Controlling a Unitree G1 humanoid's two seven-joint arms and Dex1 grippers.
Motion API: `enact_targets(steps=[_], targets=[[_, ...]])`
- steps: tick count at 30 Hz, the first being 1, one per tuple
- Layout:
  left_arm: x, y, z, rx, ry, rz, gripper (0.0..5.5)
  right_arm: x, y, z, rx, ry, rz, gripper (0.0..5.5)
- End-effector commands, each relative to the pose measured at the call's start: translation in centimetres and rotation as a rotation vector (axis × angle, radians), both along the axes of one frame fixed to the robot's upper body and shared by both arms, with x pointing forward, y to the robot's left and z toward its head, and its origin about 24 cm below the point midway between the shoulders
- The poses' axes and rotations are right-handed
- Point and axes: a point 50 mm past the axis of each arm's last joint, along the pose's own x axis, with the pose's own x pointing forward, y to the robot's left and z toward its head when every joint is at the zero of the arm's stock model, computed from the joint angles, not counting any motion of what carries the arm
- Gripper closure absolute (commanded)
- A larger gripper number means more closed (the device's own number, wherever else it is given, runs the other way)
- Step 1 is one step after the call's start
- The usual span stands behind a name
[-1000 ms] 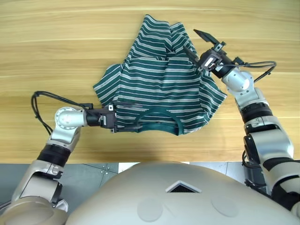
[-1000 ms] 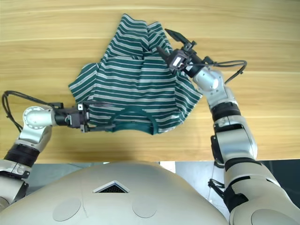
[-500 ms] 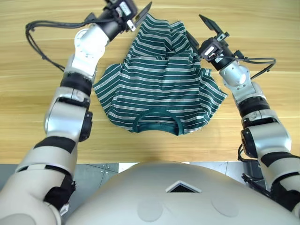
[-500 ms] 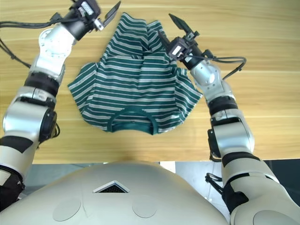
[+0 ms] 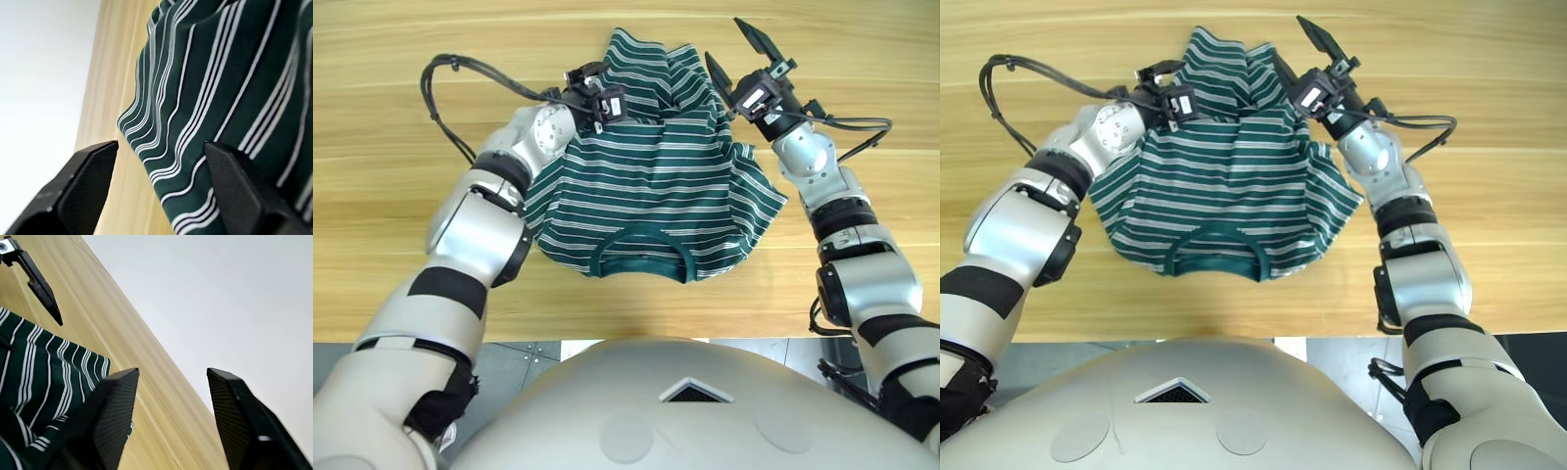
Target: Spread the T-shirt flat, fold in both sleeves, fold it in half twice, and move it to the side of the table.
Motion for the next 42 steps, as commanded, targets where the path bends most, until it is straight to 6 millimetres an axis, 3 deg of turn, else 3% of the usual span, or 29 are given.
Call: enact_targets(steps=[1,5,8,15,17,20,23,29,33,37,42], targets=[[-2.2,6.0,-2.7,0.001,0.063,0.216,2.22,0.3,0.3,0.7,0.001,-0.032,0.012,2.93],[-5.2,9.2,-4.8,-0.069,0.074,0.319,2.22,0.1,-0.6,-0.2,-0.016,0.0,-0.033,2.93],[-7.1,10.0,-5.9,-0.106,0.068,0.339,2.22,0.2,-1.3,-0.9,-0.047,0.028,-0.082,2.93],[-6.1,8.2,-4.6,-0.19,-0.042,0.279,2.22,1.0,1.3,-2.0,-0.163,0.073,-0.051,2.93],[-6.2,8.3,-4.5,-0.201,-0.064,0.295,2.22,0.2,1.8,-4.3,-0.258,0.16,-0.035,2.93],[-6.8,8.1,-4.9,-0.224,-0.074,0.298,2.22,-2.2,1.0,-7.9,-0.352,0.264,-0.032,2.93],[-7.3,7.8,-5.3,-0.251,-0.073,0.31,2.22,-4.3,-0.1,-9.9,-0.419,0.317,-0.014,2.93],[-8.9,8.0,-6.6,-0.31,-0.044,0.398,2.22,-5.3,-2.1,-10.6,-0.45,0.363,-0.063,2.93],[-10.6,8.3,-7.6,-0.329,-0.02,0.439,2.22,-7.1,-2.8,-11.4,-0.447,0.39,-0.063,2.93],[-12.2,8.3,-7.7,-0.334,-0.022,0.407,2.22,-9.0,-2.4,-11.6,-0.447,0.397,-0.022,2.93],[-13.4,8.0,-7.3,-0.333,-0.029,0.342,2.22,-10.1,-1.2,-10.3,-0.415,0.354,0.015,2.93]])
